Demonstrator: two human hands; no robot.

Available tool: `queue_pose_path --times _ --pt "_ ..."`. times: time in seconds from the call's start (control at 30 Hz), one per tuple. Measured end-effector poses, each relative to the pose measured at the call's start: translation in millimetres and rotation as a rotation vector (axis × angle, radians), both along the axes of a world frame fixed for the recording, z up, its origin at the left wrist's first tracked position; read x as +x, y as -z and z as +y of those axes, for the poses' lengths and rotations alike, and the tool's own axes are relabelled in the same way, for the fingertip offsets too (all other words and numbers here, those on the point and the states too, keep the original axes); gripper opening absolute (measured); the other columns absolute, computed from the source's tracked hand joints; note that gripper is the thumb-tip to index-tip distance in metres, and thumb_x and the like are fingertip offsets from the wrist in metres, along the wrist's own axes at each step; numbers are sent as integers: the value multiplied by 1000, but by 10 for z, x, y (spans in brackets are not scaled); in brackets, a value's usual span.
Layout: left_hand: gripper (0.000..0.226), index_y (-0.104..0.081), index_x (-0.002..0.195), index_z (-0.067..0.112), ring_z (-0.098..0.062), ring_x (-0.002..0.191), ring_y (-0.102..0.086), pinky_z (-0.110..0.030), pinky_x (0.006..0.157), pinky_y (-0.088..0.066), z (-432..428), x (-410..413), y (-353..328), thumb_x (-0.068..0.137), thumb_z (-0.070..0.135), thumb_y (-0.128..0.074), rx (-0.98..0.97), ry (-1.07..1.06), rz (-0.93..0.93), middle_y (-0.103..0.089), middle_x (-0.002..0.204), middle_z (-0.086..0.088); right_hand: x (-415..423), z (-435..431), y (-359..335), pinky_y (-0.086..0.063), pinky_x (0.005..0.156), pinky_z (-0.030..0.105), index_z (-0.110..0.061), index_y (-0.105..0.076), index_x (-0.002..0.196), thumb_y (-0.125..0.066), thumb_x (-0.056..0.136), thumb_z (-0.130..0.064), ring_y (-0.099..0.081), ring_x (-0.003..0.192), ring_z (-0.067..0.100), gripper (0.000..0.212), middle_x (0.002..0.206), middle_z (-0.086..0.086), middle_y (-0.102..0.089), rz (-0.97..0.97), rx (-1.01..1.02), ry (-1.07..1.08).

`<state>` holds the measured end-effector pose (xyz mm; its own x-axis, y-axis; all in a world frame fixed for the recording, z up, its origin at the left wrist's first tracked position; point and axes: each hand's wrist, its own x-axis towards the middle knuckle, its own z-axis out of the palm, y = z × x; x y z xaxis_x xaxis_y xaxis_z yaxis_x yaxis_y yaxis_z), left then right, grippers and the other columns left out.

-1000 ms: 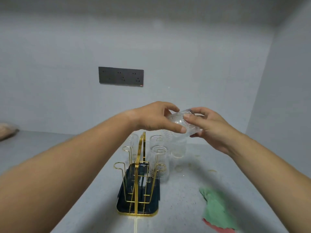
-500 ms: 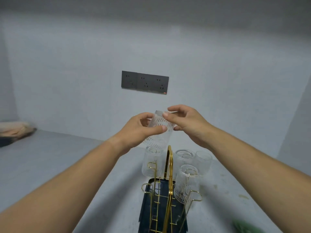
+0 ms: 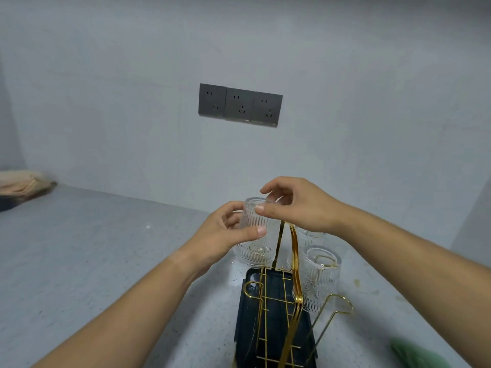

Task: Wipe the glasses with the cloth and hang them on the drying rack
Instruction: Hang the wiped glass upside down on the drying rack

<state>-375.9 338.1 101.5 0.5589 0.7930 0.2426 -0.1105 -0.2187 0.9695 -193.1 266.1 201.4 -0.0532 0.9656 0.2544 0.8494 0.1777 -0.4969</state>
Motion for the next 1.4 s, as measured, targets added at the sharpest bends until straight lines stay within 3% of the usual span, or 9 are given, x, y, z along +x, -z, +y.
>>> queue_pose_path --times 0.23,0.33,0.47,0.87,1.03,1.17,1.27,1.4 --pt "68 -67 130 26 -9 116 -72 -32 106 -52 -66 3 208 70 28 -98 -28 33 70 -78 120 4 48 -42 176 -56 96 39 -23 -63 128 -80 80 -53 -67 97 12 59 104 -4 -69 -33 -93 1" --pt "68 -67 131 21 -6 107 -74 -21 91 -56 -97 -5 298 67 24 -91 -40 42 83 -78 117 1 50 -8 242 -54 98 45 -25 -62 127 -82 77 -57 -68 98 15 62 102 -6 -70 -98 -158 5" --pt "69 -66 134 21 -9 109 -74 -19 88 -57 -112 -9 366 70 19 -91 -50 51 100 -76 121 -2 44 28 285 -46 105 47 -29 -63 127 -77 75 -66 -65 97 8 65 104 -12 -70 -155 -204 36" --pt "57 -68 129 27 -15 109 -73 -18 85 -57 -128 -70 426 78 14 -91 -58 22 199 -73 124 -9 34 -3 271 -45 108 49 -32 -71 116 -63 80 -74 -65 109 11 56 111 -12 -71 -186 -215 10" --pt "77 -63 132 30 -31 117 -69 -37 105 -57 -70 -134 318 63 24 -98 -81 38 298 -67 128 -20 68 -110 265 -49 100 32 -23 -74 115 -65 94 -52 -63 110 6 37 115 -9 -72 -90 -133 -20" --pt "91 -57 135 33 -26 121 -64 -30 100 -51 -138 -185 61 53 38 -97 -48 -48 352 -61 128 -13 190 -312 222 -41 96 24 -23 -73 116 -62 97 -50 -60 115 4 35 119 -12 -70 -13 -45 15" --pt "84 -61 133 30 -19 114 -69 -25 94 -48 -287 -133 -224 60 42 -99 11 -146 266 -65 126 -10 321 -483 184 -45 98 26 -25 -74 111 -61 98 -47 -62 112 3 29 115 -14 -71 68 16 39" --pt "65 -64 129 29 -24 115 -70 -24 90 -50 -552 92 -565 72 39 -95 104 -173 230 -67 124 -11 485 -756 122 -49 86 21 -23 -74 106 -62 100 -40 -66 101 3 22 105 -12 -73 182 55 63"
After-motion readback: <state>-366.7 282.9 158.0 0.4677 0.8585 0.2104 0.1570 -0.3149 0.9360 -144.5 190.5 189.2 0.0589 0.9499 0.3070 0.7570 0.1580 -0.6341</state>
